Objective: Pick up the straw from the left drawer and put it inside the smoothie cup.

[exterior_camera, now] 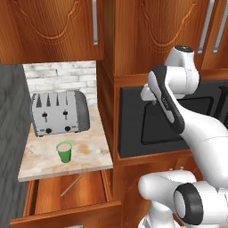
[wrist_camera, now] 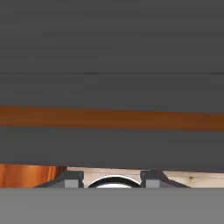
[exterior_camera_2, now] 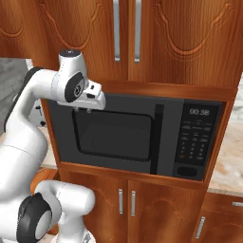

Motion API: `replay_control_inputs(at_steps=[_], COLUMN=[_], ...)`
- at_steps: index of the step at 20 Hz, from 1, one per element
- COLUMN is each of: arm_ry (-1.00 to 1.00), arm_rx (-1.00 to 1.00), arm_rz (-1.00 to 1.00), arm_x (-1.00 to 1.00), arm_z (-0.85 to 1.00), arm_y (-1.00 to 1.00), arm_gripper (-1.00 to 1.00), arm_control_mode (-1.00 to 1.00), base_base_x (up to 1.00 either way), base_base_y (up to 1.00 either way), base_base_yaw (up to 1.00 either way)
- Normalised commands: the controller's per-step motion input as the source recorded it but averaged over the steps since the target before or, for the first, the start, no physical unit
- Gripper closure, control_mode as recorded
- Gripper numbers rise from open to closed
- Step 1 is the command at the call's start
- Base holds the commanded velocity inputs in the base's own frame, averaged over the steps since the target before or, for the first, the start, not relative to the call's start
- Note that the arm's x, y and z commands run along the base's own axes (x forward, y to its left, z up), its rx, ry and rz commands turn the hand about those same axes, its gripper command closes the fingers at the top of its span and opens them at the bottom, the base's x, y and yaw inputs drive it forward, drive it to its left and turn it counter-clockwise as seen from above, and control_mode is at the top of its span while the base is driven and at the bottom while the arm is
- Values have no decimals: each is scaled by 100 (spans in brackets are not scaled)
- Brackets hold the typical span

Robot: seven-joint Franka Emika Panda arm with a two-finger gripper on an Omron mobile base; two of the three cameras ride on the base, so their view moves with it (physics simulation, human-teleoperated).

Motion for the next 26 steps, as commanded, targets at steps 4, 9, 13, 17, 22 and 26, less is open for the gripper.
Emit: replay_control_inputs(at_steps=[4, 9, 13, 17, 22, 26], arm_ry=[-3, 0, 12, 23, 18, 15], arm_rx=[0, 0, 0, 0, 0, -1], arm_rz=[2, 0, 0, 0, 5, 6], arm_x=[-61, -97, -79, -54, -41, -10], arm_z=[-9, -9, -21, -59, -92, -87], arm_y=[35, 100, 100, 100, 64, 44], arm_gripper=[-100, -100, -100, -100, -100, -100], arm_control_mode=[-100, -100, -100, -100, -100, -100], base_base_x=[0, 0, 0, 0, 0, 0], base_base_y=[0, 0, 0, 0, 0, 0], base_base_yaw=[0, 0, 0, 0, 0, 0])
